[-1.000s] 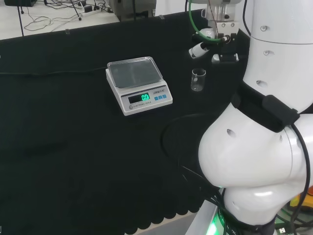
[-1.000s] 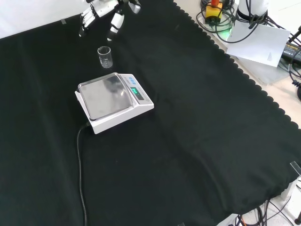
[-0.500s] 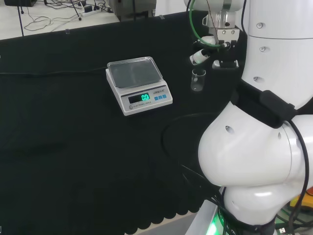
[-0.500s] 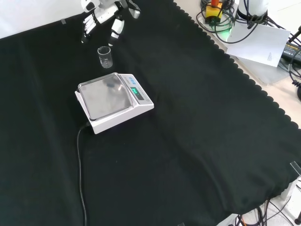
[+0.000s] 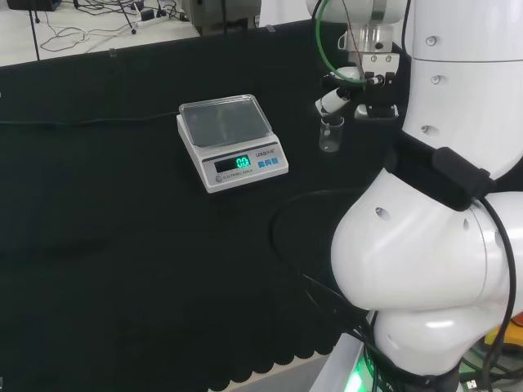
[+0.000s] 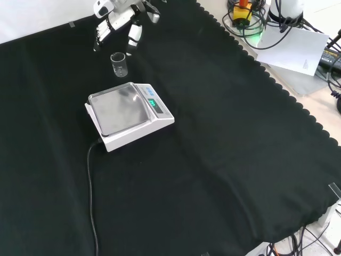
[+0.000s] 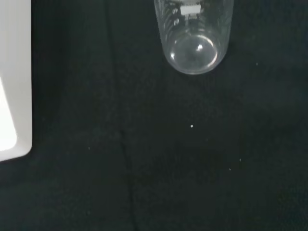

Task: Pick up the beaker.

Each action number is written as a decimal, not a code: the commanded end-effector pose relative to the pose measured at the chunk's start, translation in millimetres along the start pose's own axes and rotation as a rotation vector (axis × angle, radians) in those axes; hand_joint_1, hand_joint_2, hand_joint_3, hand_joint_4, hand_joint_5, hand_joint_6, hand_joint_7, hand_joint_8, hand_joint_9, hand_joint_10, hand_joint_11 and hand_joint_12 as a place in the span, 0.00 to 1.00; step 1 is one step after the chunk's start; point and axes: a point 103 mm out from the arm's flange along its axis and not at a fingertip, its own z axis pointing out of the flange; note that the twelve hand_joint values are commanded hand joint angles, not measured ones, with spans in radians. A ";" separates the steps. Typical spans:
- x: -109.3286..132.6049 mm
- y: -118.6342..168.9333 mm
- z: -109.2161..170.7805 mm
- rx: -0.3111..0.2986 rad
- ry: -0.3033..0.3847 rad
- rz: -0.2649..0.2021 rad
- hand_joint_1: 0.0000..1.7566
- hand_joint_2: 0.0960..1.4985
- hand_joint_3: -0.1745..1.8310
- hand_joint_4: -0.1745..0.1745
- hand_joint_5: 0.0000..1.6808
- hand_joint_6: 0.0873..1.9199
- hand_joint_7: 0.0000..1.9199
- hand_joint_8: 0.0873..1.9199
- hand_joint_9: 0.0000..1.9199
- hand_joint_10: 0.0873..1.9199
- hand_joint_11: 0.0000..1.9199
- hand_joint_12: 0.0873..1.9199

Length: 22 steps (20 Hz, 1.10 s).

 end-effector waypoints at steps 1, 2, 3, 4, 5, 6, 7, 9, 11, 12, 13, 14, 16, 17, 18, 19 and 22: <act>-2.6 7.4 13.3 0.105 -0.021 0.018 0.26 0.52 0.02 0.57 0.00 0.00 0.00 0.00 0.00 0.00 0.00 0.58; -3.0 9.2 15.6 0.108 -0.024 0.020 0.25 0.51 0.02 0.57 0.00 0.00 0.00 0.00 0.00 0.00 0.00 0.58; -3.4 11.0 17.9 0.113 -0.026 0.021 0.25 0.50 0.02 0.57 0.00 0.00 0.00 0.00 0.00 0.00 0.00 0.57; -4.3 12.9 20.3 0.114 -0.024 0.020 0.25 0.50 0.02 0.57 0.00 0.00 0.00 0.00 0.01 0.00 0.00 0.57; -5.0 14.7 22.4 0.113 -0.023 0.019 0.25 0.50 0.02 0.57 0.00 0.00 0.00 0.00 0.01 0.00 0.00 0.57; -6.0 16.3 24.1 0.105 -0.023 0.016 0.25 0.51 0.03 0.57 0.00 0.00 0.00 0.00 0.02 0.00 0.00 0.56; -6.7 18.3 25.6 0.104 -0.020 0.015 0.26 0.51 0.03 0.57 0.00 0.00 0.00 0.00 0.02 0.00 0.00 0.56; -8.1 22.4 28.1 0.099 -0.013 0.011 0.26 0.52 0.03 0.56 0.00 0.00 0.01 0.00 0.03 0.00 0.00 0.56; -10.0 26.6 30.9 0.092 -0.010 0.009 0.27 0.52 0.04 0.55 0.00 0.00 0.01 0.00 0.04 0.00 0.00 0.58; -11.8 28.8 32.7 0.087 -0.008 0.010 0.28 0.52 0.05 0.55 0.01 0.00 0.02 0.00 0.03 0.04 0.00 0.59; -14.0 31.3 34.3 0.085 -0.005 0.013 0.28 0.52 0.05 0.55 0.01 0.00 0.02 0.00 0.02 0.09 0.00 0.61; -16.0 33.6 35.8 0.086 -0.002 0.017 0.29 0.52 0.06 0.55 0.02 0.00 0.03 0.00 0.01 0.15 0.00 0.64; -19.0 38.0 38.4 0.085 -0.009 0.019 0.30 0.52 0.06 0.54 0.03 0.00 0.04 0.00 0.00 0.22 0.00 0.67; -20.0 39.9 39.3 0.083 -0.016 0.018 0.31 0.52 0.06 0.54 0.03 0.00 0.05 0.01 0.00 0.25 0.00 0.69; -20.6 41.5 39.9 0.069 -0.018 0.015 0.32 0.53 0.06 0.54 0.04 0.00 0.05 0.02 0.00 0.29 0.00 0.71; -20.9 43.0 40.0 0.058 -0.026 0.011 0.34 0.53 0.07 0.53 0.06 0.00 0.06 0.04 0.00 0.33 0.00 0.74; -20.2 46.8 39.2 0.028 -0.037 0.006 0.44 0.59 0.08 0.43 0.18 0.00 0.09 0.20 0.10 0.41 0.09 0.75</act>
